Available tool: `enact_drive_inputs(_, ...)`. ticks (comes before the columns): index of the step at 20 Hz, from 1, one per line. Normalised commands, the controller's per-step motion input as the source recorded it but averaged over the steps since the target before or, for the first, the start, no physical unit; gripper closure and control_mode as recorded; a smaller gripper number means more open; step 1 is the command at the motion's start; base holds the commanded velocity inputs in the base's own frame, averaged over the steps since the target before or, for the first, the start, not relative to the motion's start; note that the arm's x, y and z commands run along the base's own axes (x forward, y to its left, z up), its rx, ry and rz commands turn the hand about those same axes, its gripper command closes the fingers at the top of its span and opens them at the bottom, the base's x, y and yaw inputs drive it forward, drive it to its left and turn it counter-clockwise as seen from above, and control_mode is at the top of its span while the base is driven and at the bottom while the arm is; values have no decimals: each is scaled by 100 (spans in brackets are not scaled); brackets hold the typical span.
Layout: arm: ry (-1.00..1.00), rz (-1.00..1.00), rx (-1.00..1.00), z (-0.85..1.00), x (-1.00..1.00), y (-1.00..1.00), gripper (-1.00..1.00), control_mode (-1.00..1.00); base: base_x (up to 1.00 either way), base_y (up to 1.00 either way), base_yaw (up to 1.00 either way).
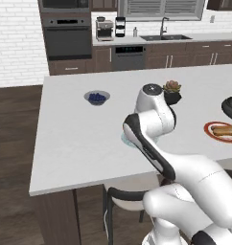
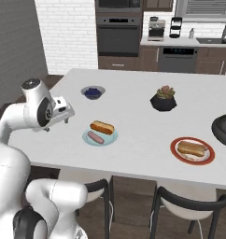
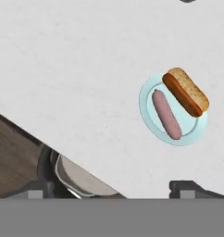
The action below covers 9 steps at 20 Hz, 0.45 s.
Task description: Place one bun and one sausage from the bowl on each plate.
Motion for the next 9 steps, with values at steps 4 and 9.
enact_drive_inputs(4, 20, -4, 0, 50, -93, 91, -100, -100, 0, 0, 0)
enact_drive_inputs(9, 18, -2, 1, 31, -95, 80, -100, -100, 0, 0, 0)
